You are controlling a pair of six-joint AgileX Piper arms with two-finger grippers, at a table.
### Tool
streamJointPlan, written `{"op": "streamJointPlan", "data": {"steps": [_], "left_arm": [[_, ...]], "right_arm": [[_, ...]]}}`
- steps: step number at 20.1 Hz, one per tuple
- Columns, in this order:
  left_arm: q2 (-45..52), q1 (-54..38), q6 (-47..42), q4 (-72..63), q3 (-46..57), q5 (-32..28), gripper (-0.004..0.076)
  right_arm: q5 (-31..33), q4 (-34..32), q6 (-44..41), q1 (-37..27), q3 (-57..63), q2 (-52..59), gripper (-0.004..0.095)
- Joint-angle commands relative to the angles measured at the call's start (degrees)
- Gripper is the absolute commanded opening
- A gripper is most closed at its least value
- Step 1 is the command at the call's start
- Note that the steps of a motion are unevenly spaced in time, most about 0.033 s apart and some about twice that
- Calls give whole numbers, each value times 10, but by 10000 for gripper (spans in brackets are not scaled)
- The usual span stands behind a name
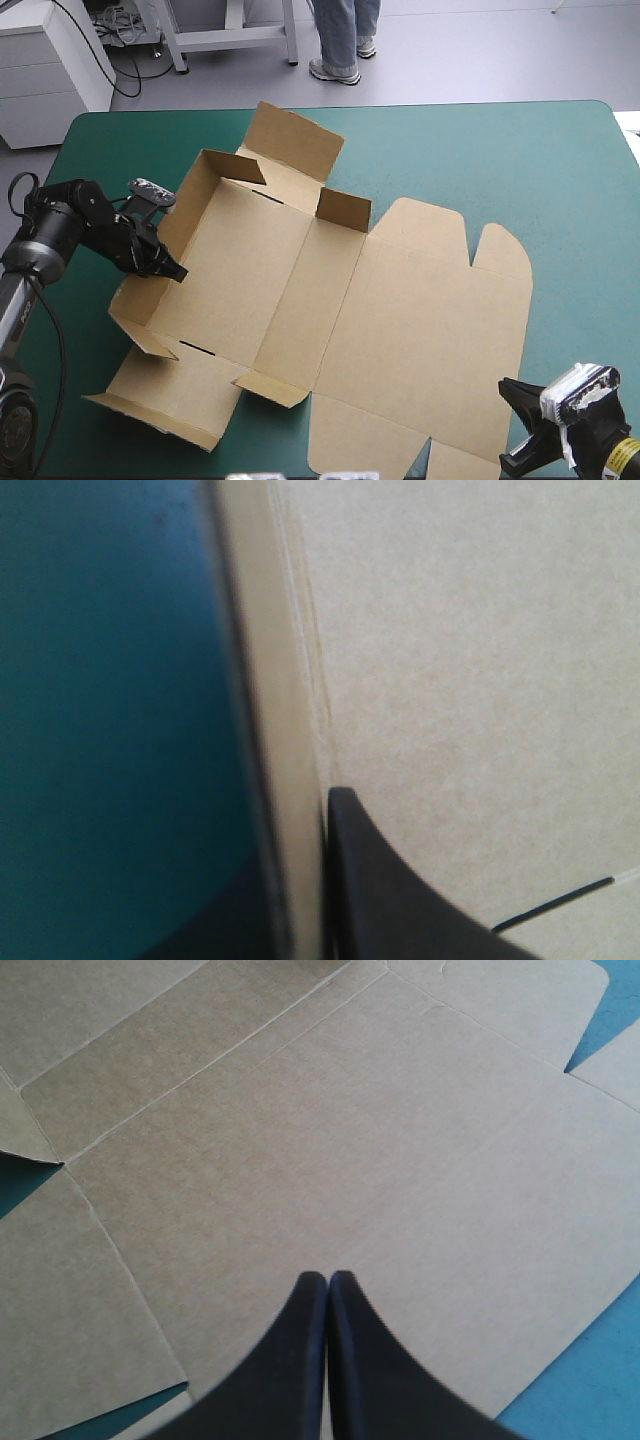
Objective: Fold the box
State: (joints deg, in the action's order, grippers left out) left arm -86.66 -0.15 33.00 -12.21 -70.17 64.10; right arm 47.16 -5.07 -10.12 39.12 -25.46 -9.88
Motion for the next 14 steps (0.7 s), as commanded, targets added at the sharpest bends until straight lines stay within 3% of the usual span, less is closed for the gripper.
{"op": "streamJointPlan", "data": {"steps": [1,5,10,14], "left_arm": [[20,38,43,33,-32,-48,-8],[20,125,49,115,-35,-124,-8],[20,236,46,208,-35,-265,-8],[19,282,30,304,-46,-316,-8]], "right_arm": [[-43,-2,0,-3,-15,-6,-17],[-43,-1,-2,-3,-15,-6,-18],[-43,1,-3,-3,-15,-6,-17],[-43,1,-4,-3,-15,-6,-17]]}}
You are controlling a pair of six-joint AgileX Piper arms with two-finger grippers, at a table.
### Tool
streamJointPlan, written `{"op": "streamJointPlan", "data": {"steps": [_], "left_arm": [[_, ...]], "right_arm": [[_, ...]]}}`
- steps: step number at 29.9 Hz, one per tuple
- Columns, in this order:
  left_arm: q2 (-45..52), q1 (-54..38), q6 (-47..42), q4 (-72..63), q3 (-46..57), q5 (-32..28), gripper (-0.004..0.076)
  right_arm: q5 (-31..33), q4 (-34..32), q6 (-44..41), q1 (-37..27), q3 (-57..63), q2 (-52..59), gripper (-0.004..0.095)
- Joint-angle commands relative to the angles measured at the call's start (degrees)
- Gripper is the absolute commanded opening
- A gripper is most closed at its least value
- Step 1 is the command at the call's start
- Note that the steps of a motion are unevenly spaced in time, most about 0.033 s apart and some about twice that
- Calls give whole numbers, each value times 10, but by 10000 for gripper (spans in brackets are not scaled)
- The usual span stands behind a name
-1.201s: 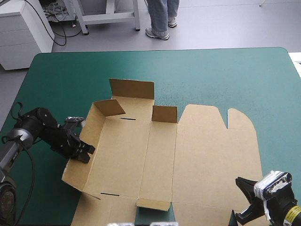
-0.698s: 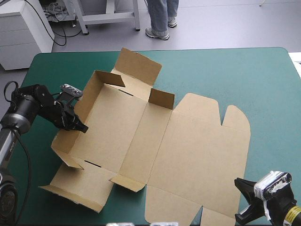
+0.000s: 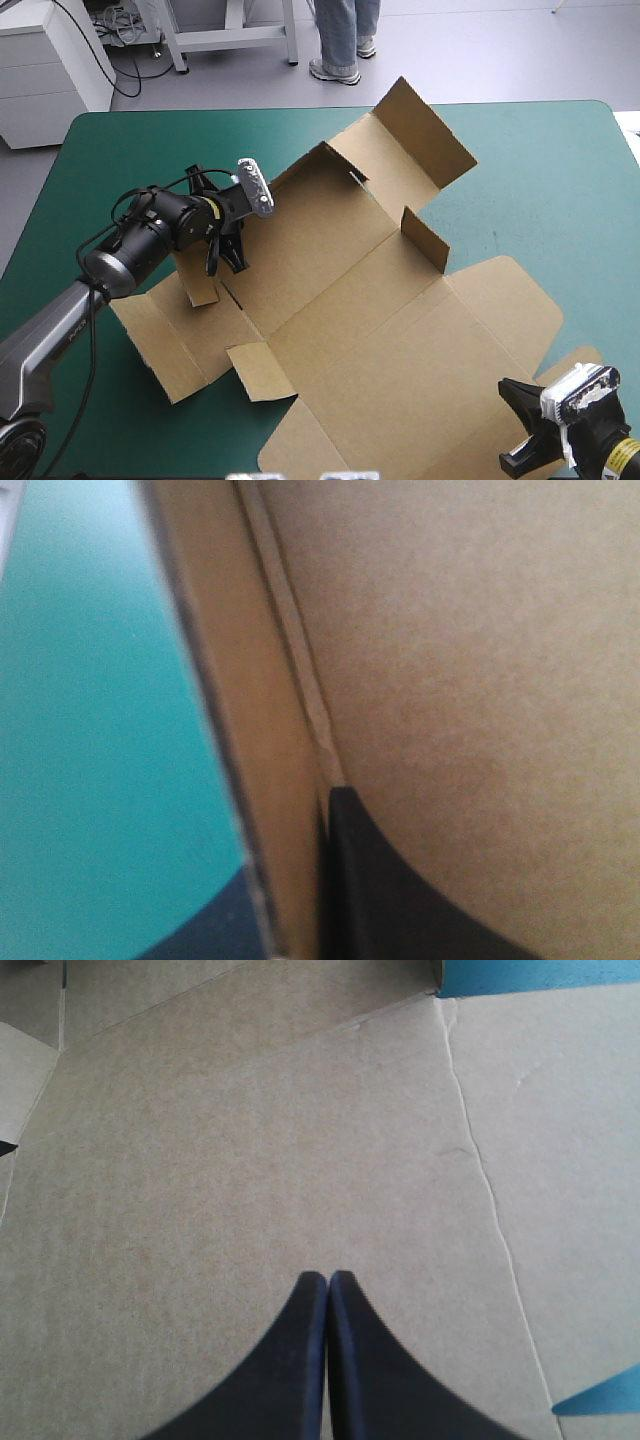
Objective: Fold the box
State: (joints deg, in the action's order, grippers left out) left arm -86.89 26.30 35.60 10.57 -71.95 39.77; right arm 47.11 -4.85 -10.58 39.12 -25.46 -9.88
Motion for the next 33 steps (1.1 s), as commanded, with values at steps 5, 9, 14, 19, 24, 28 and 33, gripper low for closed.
{"op": "streamJointPlan", "data": {"steps": [5,9,14,19,24,28,33], "left_arm": [[21,19,2,77,-60,-113,-8],[21,19,3,100,-75,-117,-8],[21,38,5,88,-76,-70,-8],[22,86,5,98,-52,-78,-8],[24,112,-45,112,-8,-109,-8],[38,126,-132,173,50,-160,-8],[63,154,-184,264,117,-200,-8]], "right_arm": [[-42,3,0,-3,-15,-6,-17],[-42,9,0,-3,-15,-6,-17],[-42,10,0,-3,-15,-6,-17],[-42,10,0,-3,-15,-6,-17],[-42,10,0,-3,-15,-6,-17],[-42,10,0,-3,-15,-6,-17],[-42,8,0,-3,-15,-6,-17]]}}
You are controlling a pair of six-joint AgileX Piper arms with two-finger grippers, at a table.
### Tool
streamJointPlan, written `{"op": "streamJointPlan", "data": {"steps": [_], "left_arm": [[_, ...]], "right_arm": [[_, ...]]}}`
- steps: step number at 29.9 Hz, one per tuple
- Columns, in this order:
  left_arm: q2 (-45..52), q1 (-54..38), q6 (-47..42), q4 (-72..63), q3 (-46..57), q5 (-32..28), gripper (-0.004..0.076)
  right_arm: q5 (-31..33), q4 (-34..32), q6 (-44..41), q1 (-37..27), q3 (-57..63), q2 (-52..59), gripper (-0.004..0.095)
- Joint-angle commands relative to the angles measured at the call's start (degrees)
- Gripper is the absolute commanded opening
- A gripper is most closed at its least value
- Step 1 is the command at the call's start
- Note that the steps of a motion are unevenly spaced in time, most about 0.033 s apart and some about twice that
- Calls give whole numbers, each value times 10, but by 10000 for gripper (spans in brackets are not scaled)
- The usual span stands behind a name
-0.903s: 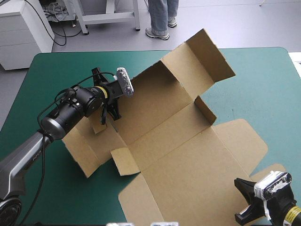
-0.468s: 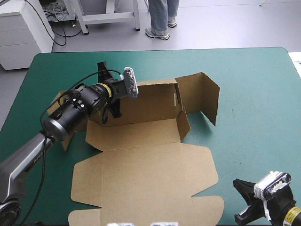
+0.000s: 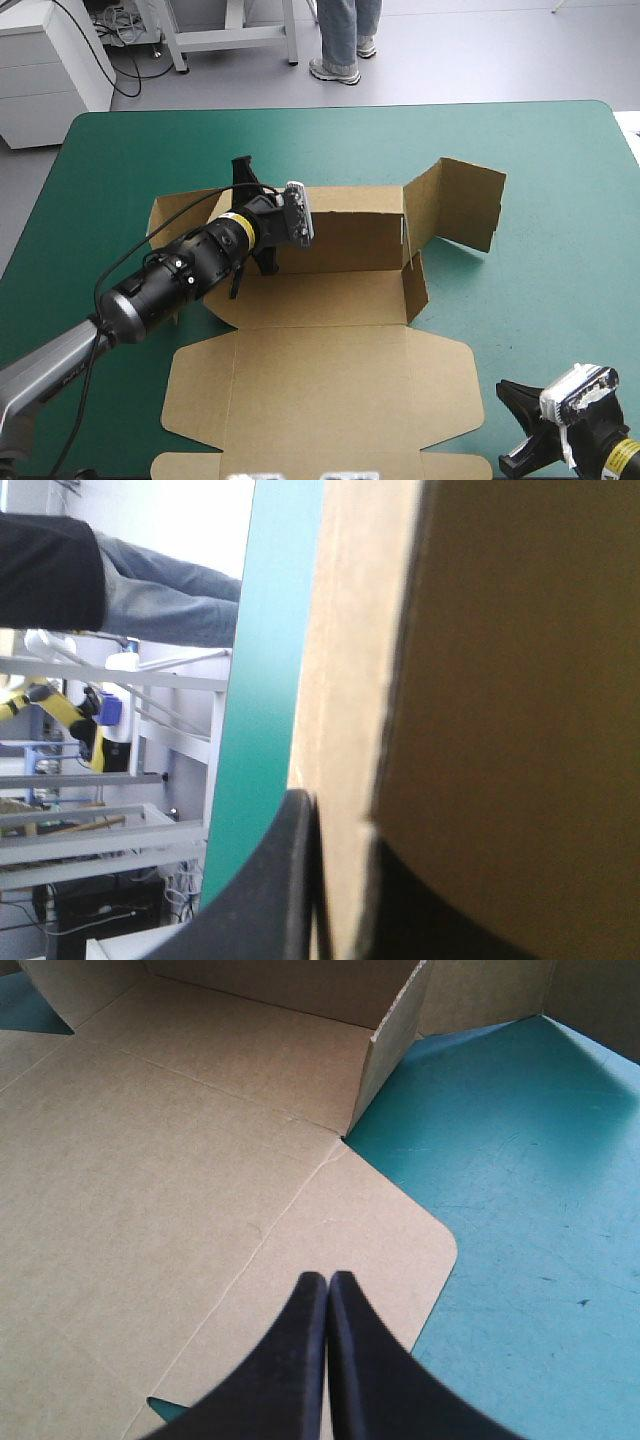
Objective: Fold the box
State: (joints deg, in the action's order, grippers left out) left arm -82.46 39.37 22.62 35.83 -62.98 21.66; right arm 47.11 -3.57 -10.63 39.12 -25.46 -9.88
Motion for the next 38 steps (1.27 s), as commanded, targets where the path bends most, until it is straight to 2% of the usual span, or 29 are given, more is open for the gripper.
{"op": "streamJointPlan", "data": {"steps": [1,6,10,15,19,23,26,28,38], "left_arm": [[18,28,-86,39,39,-26,-8],[17,32,-260,181,78,-75,-8],[7,32,-372,328,97,-50,-8],[-5,59,-511,476,100,9,-8],[-16,86,-549,537,100,11,-8],[-19,91,-564,532,100,21,-8],[-19,91,-564,533,100,56,-8],[-19,91,-564,533,100,62,-8],[-19,95,-564,533,100,55,-8]], "right_arm": [[-42,-5,1,-3,-15,-6,-17],[-43,-7,1,-3,-15,-6,-17],[-47,-37,-9,-3,-12,-6,-15],[-46,-110,-92,-3,-10,-6,-9],[-43,-120,-92,-3,-10,-6,83],[-43,-120,-92,-3,-10,-6,342],[-43,-121,-92,-3,-10,-6,481],[-42,-132,-97,-3,-10,-6,506],[-28,-183,-168,-3,-47,-27,505]]}}
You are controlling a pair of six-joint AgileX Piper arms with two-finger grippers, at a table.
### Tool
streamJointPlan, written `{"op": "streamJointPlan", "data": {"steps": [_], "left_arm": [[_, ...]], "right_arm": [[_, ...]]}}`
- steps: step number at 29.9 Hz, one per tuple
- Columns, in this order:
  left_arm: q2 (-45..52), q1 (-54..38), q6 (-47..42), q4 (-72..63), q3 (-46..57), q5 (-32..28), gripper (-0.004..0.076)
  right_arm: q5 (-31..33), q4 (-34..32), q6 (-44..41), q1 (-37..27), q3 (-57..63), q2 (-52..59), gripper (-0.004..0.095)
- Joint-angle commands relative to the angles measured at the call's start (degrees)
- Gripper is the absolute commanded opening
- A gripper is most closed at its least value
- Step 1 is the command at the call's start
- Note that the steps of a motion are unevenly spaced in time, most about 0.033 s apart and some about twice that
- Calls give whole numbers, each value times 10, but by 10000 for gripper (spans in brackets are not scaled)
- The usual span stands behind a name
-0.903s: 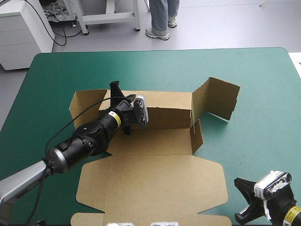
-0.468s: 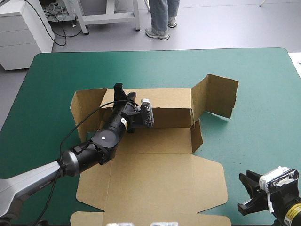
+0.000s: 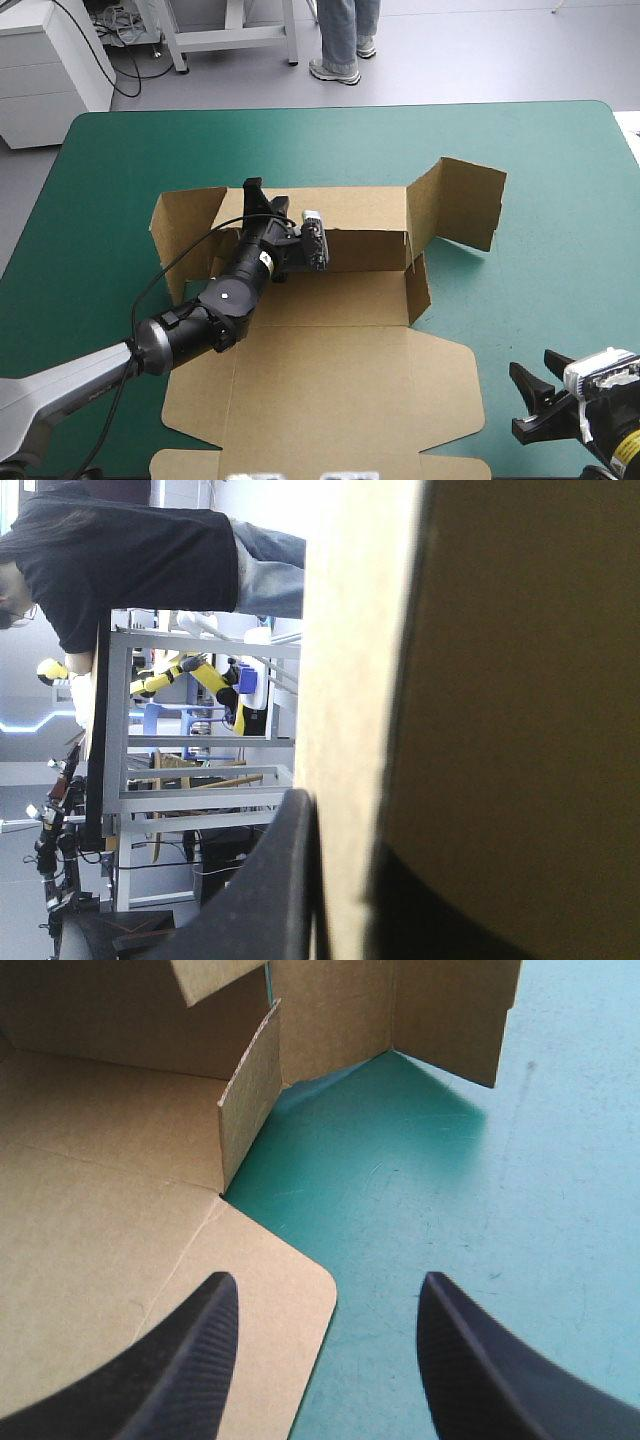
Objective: Fold the box
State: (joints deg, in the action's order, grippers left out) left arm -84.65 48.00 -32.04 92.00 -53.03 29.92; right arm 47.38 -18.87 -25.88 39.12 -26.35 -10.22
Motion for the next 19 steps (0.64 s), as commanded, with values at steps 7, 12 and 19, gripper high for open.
{"op": "streamJointPlan", "data": {"steps": [7,12,19], "left_arm": [[4,8,-18,-29,0,-28,-8],[4,8,-18,-30,0,-28,-8],[4,8,-18,-29,0,-28,-8]], "right_arm": [[-17,-109,-55,-3,-158,-126,496],[13,-139,-71,-3,-266,-221,492],[107,-157,-60,-3,-437,-356,492]]}}
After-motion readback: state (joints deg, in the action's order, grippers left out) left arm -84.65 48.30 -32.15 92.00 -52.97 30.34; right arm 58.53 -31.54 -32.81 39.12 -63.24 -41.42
